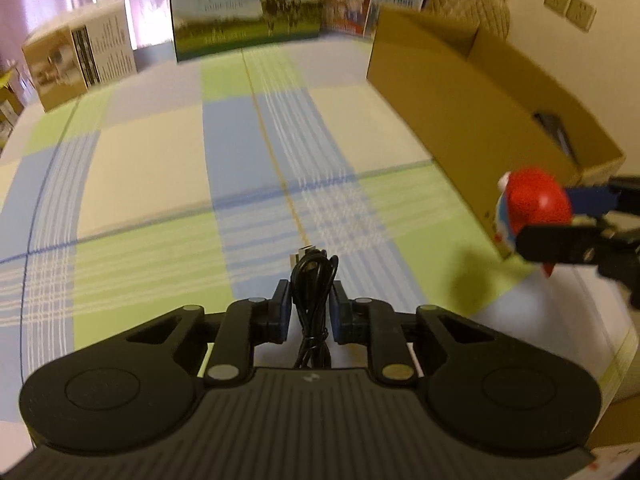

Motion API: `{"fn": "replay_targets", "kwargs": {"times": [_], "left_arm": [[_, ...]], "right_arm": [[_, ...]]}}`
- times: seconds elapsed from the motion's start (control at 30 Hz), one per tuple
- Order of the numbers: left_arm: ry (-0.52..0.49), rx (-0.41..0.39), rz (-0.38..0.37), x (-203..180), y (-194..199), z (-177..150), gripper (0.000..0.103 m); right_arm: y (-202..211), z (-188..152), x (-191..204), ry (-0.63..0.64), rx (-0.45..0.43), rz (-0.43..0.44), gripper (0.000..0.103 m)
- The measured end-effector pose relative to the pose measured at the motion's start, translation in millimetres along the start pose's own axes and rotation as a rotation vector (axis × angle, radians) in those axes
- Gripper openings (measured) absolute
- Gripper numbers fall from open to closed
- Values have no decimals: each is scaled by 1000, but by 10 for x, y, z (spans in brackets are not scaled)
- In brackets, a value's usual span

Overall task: Organize objects
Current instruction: 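Carry the red figurine and black cable over the cardboard box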

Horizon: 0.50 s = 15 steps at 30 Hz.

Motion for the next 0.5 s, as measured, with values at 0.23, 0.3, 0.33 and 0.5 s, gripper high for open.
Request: {"fn": "replay_targets", "kwargs": {"times": [0.23,0.3,0.33,0.5], "left_arm": [[-4,-84,-8,-205,228,241,16],[-10,-107,-16,-285,294,312,16],[-13,-117,-19,-326,320,347,16],[-37,-170,-47,-566,466,531,16]], "right_arm": [[173,129,-117,14,-54,-7,64],[235,171,-164,14,-73,-12,64],[269,191,-192,13,-83,-17,64],[433,252,-353,4,-124,-39,64]]}}
Point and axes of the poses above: each gripper's, at about its wrist camera, not at the fingertips, and y roughly against the way its jaws point, x to its left, z to its top, the point moved 1 cm from there along -y, roughly the way its jaws point, and after that the axes turned 5 degrees about -x, right-handed, at the moved point
